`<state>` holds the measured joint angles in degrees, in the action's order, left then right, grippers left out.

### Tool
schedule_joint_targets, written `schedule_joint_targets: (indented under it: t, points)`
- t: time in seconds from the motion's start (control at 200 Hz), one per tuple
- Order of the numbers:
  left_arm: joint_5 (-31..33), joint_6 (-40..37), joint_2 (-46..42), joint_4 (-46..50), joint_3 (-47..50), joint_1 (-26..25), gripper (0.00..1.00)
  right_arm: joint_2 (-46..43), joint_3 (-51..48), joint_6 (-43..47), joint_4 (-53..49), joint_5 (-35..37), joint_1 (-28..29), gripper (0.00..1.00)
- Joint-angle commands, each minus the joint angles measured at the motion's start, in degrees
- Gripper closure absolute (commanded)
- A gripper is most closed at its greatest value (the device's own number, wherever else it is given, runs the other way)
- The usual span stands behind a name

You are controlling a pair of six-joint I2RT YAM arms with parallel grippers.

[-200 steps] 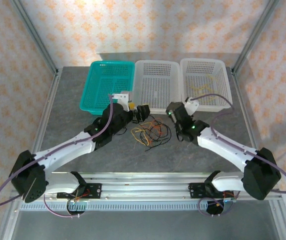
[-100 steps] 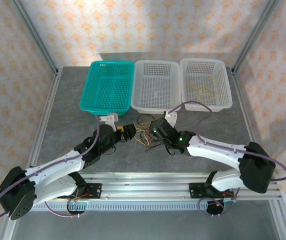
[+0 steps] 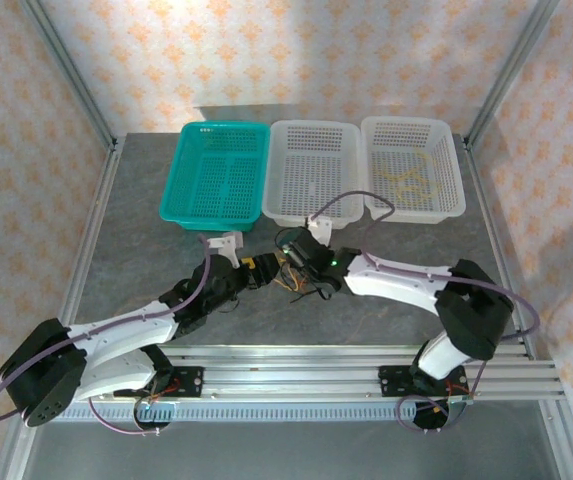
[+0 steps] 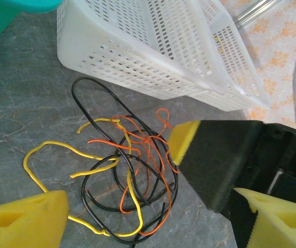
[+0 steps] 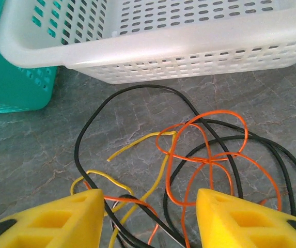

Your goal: Untangle the cables

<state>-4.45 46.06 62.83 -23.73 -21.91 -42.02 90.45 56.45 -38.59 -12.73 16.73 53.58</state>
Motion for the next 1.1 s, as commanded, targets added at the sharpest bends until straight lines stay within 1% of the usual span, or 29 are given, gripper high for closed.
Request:
schedule_joint_targets:
  t: [0.0,0.055,0.17,0.3,0.501,0.571,0.696,0.826,1.096]
  points:
    - [0.25,-0.13,0.78,-2.91,-0.4,-0.25,0.18,2.79,2.79,-1.43,-5.24,3.72,-0.51,0.53]
    - [0.23,-0.27,1.25,-2.91,-0.67,-0.25,0.18,3.79,3.61,-2.07,-6.35,3.91,-0.75,0.56]
    - [0.06,-0.36,2.07,-3.17,-0.85,-0.25,0.18,4.47,4.11,-3.02,-7.28,3.93,-0.93,0.63]
    - [0.05,-0.61,3.06,-3.43,-1.37,-0.25,0.18,3.57,4.07,-4.12,-8.1,4.18,-1.11,0.8]
    - [1.84,-0.61,5.99,-0.62,-4.26,-0.23,0.17,-0.92,3.32,-3.69,-7.57,3.39,-1.07,1.0]
    - [2.61,-0.96,7.64,0.57,-5.74,-0.34,0.16,-3.3,2.55,-3.31,-6.88,2.26,-1.06,1.0]
    - [4.12,-2.25,10.51,3.34,-9.14,-0.41,0.1,-8.01,0.14,-3.08,-4.25,-0.15,-1.14,1.0]
    - [6.01,-3.54,12.9,4.53,-11.81,-0.42,0.01,-11.97,-0.91,-2.34,-2.96,-2.12,-1.32,1.0]
    - [7.17,-3.79,19.74,5.82,-16.59,-0.43,0.01,-20.78,-3.36,0.54,0.23,-3.84,-1.63,1.0]
